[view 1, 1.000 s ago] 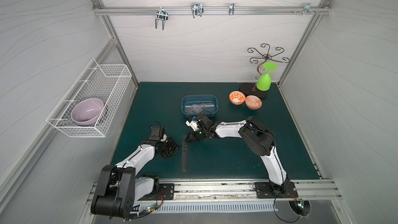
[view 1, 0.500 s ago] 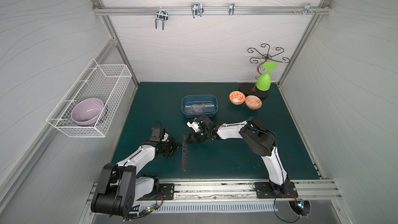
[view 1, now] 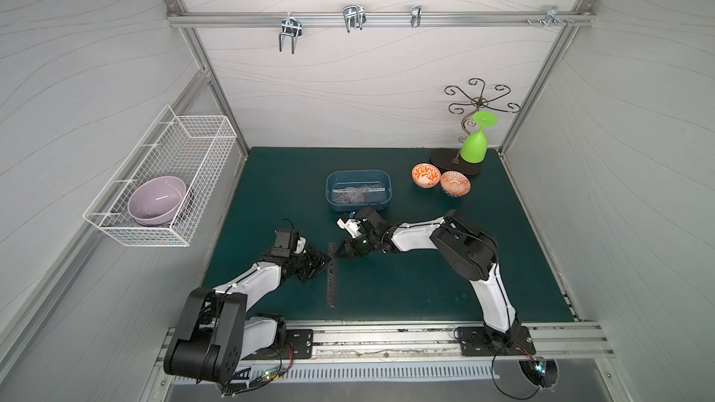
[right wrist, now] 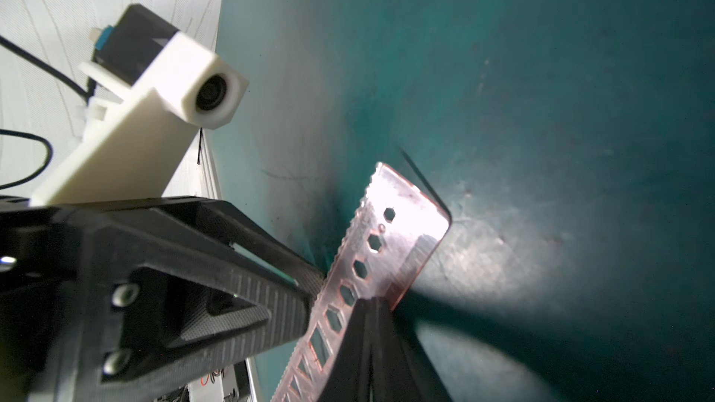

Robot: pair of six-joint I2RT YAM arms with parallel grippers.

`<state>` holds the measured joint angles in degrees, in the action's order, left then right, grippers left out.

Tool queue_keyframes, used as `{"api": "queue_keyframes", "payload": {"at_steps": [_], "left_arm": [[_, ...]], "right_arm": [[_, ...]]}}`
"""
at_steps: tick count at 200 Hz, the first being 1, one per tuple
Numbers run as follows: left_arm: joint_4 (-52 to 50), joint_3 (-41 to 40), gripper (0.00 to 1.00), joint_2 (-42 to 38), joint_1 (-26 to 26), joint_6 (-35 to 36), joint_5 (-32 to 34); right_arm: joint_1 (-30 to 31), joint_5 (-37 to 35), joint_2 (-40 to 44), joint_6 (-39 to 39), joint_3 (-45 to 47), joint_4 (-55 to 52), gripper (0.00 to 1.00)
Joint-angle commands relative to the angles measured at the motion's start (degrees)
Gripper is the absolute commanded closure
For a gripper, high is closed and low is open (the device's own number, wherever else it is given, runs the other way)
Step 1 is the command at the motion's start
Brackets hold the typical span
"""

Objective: Put the scattered rulers into the storage box
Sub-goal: Pick up the ruler from the center of the board.

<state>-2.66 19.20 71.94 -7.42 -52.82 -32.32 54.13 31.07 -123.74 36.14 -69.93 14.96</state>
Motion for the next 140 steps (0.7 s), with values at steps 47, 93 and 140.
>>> {"api": "queue_keyframes", "payload": {"at_steps": [47,93,140], "left_arm": [[2.64,-2.83,0.75,8.04,-4.26,-1.39,4.19],[2.47,-1.26,1.00,9.94,-4.41,0.61,4.21],[-5.58,5.74,1.00,5.33,-4.41,5.12,-0.77]], "right_arm": [[-0.34,-1.84,-2.20,1.69,5.92,-2.68,0.94],[-2.27,-0.75,0.73,1.83,8.08,-2.06,0.93],[-8.36,1.77,15.73,-2.42,10.77,-6.91,0.86]]}}
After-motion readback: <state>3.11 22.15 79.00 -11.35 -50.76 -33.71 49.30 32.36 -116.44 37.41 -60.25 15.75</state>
